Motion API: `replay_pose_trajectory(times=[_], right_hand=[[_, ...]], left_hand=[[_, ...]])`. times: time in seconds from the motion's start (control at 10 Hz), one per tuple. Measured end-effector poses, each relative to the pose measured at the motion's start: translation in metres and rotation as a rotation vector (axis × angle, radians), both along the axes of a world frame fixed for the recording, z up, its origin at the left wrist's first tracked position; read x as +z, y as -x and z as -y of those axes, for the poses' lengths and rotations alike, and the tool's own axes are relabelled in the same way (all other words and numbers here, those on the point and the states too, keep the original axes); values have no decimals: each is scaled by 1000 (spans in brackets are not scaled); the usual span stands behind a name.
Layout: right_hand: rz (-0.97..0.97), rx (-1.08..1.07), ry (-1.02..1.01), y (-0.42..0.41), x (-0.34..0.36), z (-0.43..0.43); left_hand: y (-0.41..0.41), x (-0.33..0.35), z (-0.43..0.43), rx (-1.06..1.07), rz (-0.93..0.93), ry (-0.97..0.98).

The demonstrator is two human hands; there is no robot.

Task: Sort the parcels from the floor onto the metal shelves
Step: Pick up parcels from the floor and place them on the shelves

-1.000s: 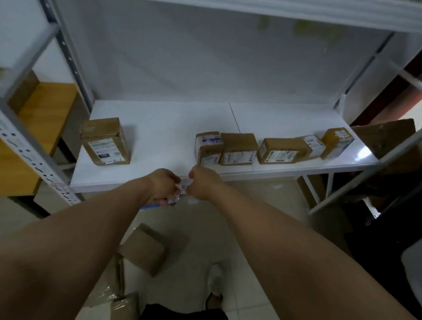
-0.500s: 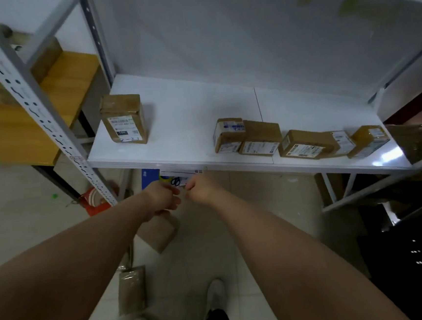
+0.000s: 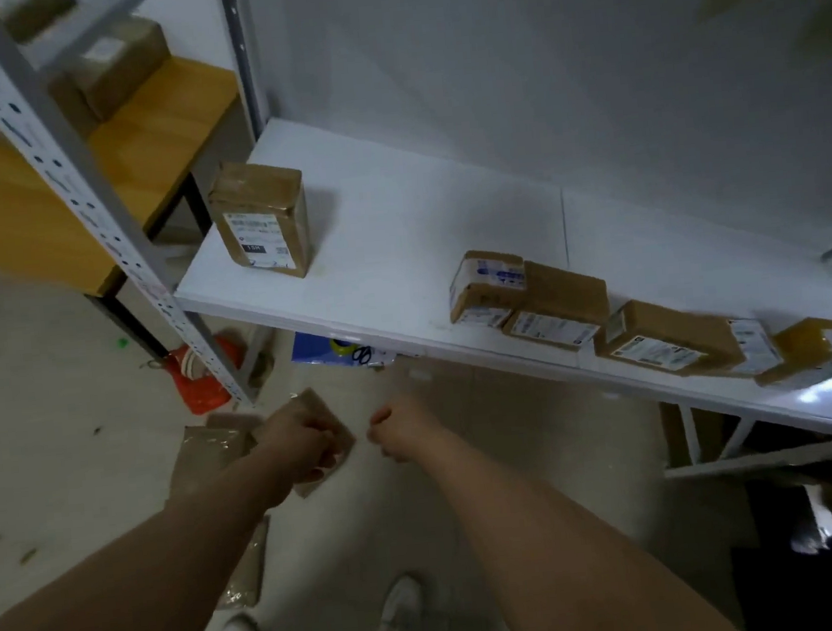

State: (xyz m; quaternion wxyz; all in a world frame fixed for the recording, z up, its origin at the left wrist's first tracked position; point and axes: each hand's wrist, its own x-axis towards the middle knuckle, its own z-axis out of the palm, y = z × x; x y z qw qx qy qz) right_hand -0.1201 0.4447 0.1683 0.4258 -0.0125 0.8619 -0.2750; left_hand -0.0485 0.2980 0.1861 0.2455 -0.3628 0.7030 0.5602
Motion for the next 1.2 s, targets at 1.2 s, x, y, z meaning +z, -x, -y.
replay_pose_trajectory(times=[1.2], right_hand=[[274, 375, -37, -131, -675, 238]], left_hand=[[-227, -641, 210, 902, 636, -469]])
